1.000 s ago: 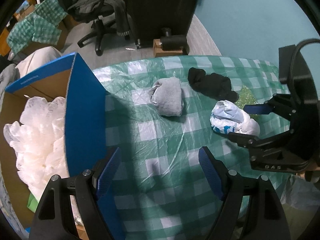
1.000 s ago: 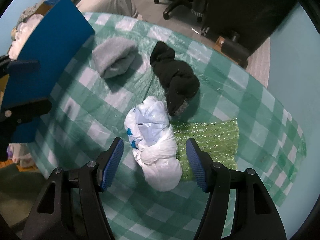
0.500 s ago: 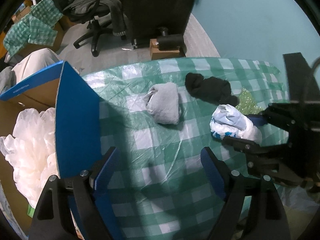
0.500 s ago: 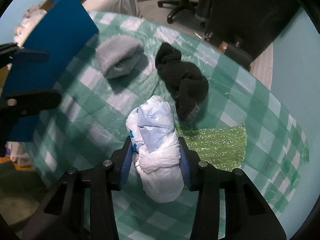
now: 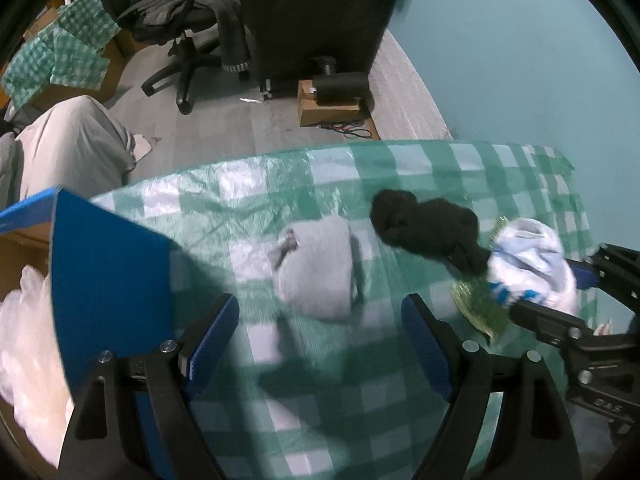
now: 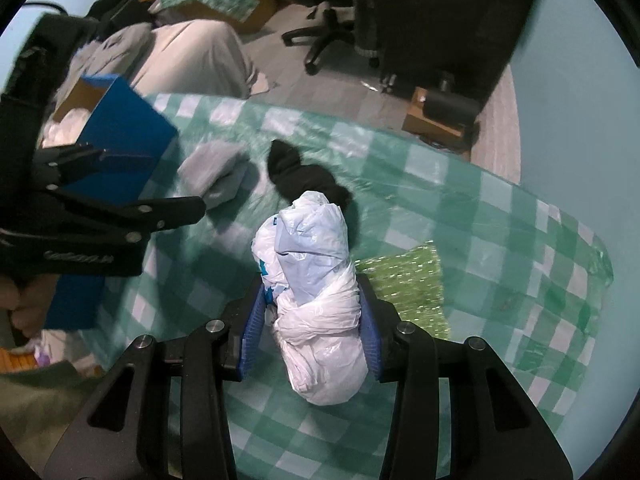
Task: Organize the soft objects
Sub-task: 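Grasp the white-and-blue sock bundle with the right tool while the left tool grasps the grey sock, then lift both socks and carry them toward the cardboard box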
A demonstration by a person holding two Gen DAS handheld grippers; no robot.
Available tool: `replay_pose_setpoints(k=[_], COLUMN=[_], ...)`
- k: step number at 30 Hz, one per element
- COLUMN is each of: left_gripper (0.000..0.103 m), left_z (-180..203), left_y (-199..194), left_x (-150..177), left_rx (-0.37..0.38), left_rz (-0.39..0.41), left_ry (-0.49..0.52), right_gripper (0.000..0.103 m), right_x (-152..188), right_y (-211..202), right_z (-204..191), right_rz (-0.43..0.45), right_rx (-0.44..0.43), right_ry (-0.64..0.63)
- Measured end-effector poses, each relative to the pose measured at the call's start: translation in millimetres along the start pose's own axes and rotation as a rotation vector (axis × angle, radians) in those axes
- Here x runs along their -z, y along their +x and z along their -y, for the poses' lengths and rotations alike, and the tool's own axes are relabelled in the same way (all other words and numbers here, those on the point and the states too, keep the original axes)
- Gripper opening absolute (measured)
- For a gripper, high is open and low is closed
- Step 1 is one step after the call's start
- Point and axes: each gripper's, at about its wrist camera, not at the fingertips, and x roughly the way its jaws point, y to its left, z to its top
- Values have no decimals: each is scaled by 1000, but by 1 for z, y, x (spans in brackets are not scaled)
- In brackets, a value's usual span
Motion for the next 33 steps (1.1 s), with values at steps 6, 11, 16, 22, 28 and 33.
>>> replay_pose_setpoints(k=[6, 11, 16, 22, 28, 33], left_gripper=[85, 85, 57, 28, 21, 21], left_z=[-1, -1, 5, 7, 7, 5], left_y=[11, 25, 32, 29, 22, 11], left_x=[-12, -18, -15, -10, 1, 12], left_rx=[-11, -27, -36, -27, -33, -38], left_rz=[9, 5, 6, 11, 21, 29], left_ry=[5, 5, 55, 76, 76, 69], right_gripper=[42, 42, 42, 42, 42, 42], right_x=[-2, 4, 6, 6, 4, 3], right_y=[-1, -2, -4, -6, -6, -9], right_z=[10, 13, 14, 13, 9, 5], right_rz=[12, 14, 17, 25, 31, 39], right_rx=[5, 5, 7, 7, 5, 3], right_ry=[57, 91, 108, 105, 97, 91])
